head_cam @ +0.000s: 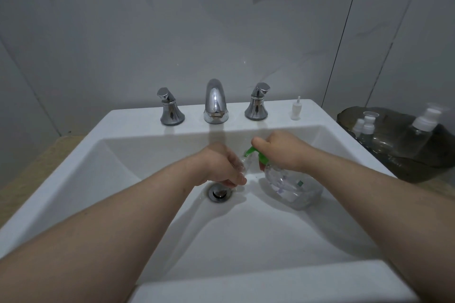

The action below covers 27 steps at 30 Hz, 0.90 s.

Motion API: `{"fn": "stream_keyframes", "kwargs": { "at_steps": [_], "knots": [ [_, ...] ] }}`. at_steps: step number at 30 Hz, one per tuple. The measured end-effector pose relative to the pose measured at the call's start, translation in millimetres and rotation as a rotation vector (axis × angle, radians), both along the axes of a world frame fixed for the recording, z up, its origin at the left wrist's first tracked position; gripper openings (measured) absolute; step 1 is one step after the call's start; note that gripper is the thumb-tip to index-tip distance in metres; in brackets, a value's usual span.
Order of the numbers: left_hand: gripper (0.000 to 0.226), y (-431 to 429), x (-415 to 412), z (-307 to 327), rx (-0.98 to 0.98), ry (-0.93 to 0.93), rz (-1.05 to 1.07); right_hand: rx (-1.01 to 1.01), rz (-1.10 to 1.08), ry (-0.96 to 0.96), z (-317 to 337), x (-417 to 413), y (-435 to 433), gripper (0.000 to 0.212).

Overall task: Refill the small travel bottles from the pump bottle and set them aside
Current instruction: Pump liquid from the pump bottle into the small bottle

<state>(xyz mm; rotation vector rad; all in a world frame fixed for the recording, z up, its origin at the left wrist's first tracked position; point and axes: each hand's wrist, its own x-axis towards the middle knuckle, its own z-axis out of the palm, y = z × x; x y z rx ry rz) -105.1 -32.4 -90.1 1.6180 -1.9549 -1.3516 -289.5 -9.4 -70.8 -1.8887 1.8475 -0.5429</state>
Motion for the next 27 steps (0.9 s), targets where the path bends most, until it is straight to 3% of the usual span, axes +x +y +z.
{"fn": "stream_keyframes", "kwargs": {
  "at_steps": [10, 14, 20, 27],
  "knots": [
    [0.033, 2.4, -0.2, -1.9, -0.017, -0.013, -0.025, -0.018, 0.011, 0.006, -3.3, -2.7, -3.2, 0.052],
    [0.031, 1.2, 1.3, -0.1, -0.032, 0.03, -0.004, -0.013, 0.006, 0.004, -4.2, -5.4, -3.8, 0.068],
    [0.031, 0.1, 1.5, -1.4, -0.053, 0.045, -0.01, 0.029, 0.023, 0.035, -2.0, -7.1, -1.0, 0.076],
    [0.029, -0.9, 0.6, -2.3, -0.072, 0.06, -0.012, -0.001, 0.049, 0.064, -0.6, -6.3, -1.5, 0.067]
  ]
}}
